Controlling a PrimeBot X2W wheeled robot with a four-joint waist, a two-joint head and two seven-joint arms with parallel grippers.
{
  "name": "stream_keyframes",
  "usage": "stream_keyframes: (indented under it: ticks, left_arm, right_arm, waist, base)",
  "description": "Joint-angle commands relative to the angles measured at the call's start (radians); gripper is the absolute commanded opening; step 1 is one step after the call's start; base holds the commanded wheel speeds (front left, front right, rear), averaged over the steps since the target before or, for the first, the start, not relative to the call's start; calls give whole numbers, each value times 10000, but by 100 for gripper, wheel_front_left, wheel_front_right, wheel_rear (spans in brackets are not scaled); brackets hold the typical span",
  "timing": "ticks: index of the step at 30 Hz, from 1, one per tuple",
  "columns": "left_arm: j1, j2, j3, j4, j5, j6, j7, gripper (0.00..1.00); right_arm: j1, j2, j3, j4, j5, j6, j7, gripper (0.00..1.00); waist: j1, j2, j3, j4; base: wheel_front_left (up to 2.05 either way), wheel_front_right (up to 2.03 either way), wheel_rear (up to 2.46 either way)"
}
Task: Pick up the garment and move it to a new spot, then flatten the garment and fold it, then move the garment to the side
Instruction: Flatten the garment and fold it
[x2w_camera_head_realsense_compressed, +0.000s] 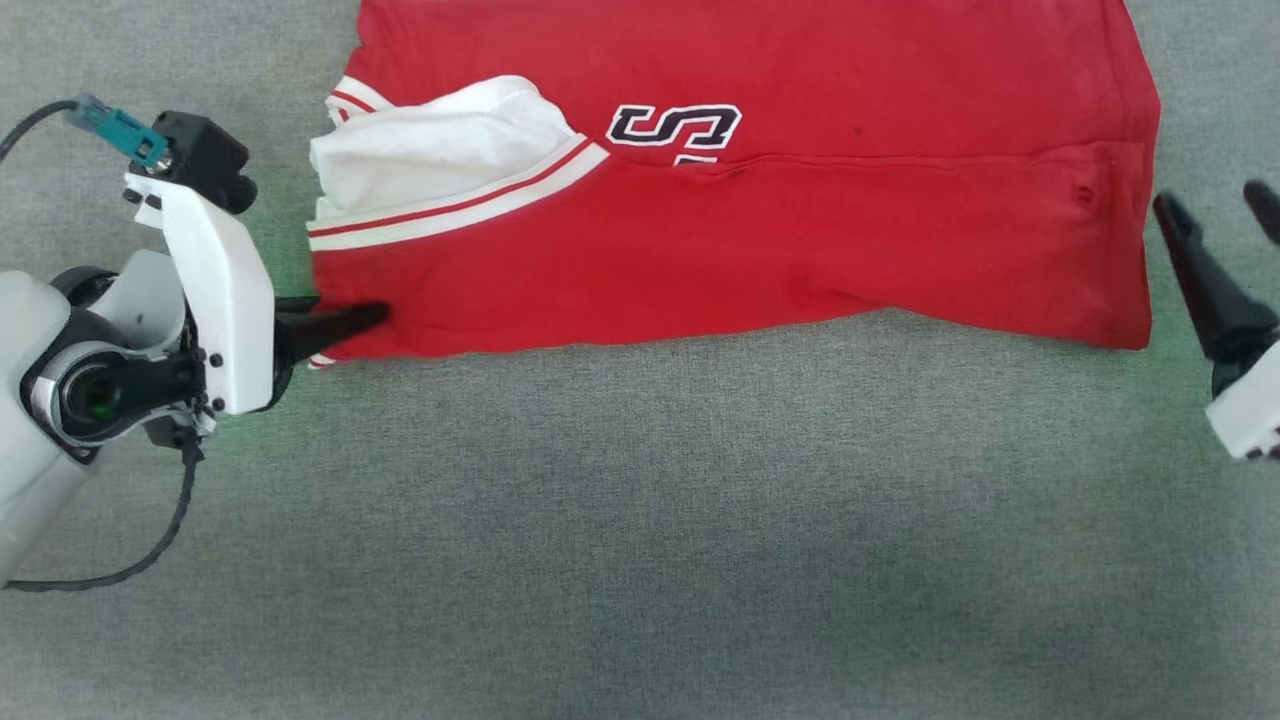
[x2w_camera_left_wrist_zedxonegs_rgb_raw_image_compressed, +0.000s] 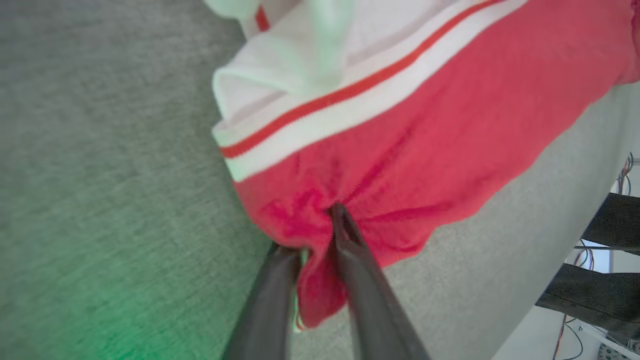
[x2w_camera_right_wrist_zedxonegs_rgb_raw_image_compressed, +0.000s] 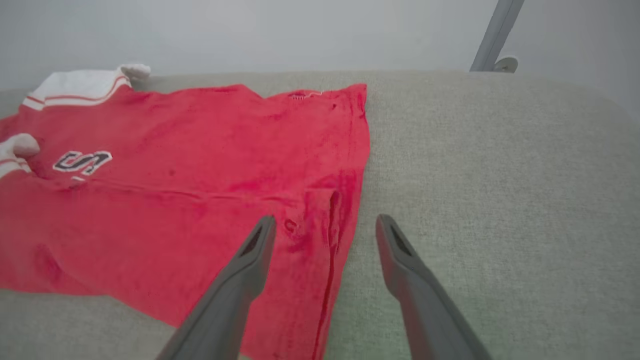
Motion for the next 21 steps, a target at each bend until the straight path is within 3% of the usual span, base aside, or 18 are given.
stream_keyframes:
  ticks: [1, 8, 15, 19, 20, 21]
  left_arm:
    - [530, -587, -521, -26, 6, 34, 104, 0]
    - [244, -537, -447, -318, 116, 39, -267, 0]
    - [-39, -612, -553, -660, 338, 42, -529, 0]
    - [-186, -759, -559, -748, 369, 43, -812, 0]
    - [-188, -783, -573, -742, 369, 43, -858, 0]
    - [-196, -795, -600, -733, 356, 43, -899, 0]
  right_arm:
    - [156, -168, 101, -65, -36, -1, 214, 100]
    - [318, -1554, 725, -285, -251, -3, 2338, 100]
    - [-155, -2092, 1376, -9, 422, -1, 4516, 100]
    - [-290, -2056, 1598, 144, 811, 2, 5301, 100]
    - [-308, -2056, 1660, 168, 861, 2, 5397, 57]
    - [-330, -2068, 1729, 187, 924, 3, 5481, 43]
  waist:
    - [0, -1, 27, 9]
    - [0, -1, 291, 164]
    - [0, -1, 606, 429]
    - [0, -1, 700, 586]
    - [0, -1, 702, 617]
    - [0, -1, 698, 643]
  base:
    - [0, 0, 0]
    - [0, 0, 0]
    - [0, 0, 0]
    - [0, 0, 0]
    - [0, 0, 0]
    - [0, 0, 0]
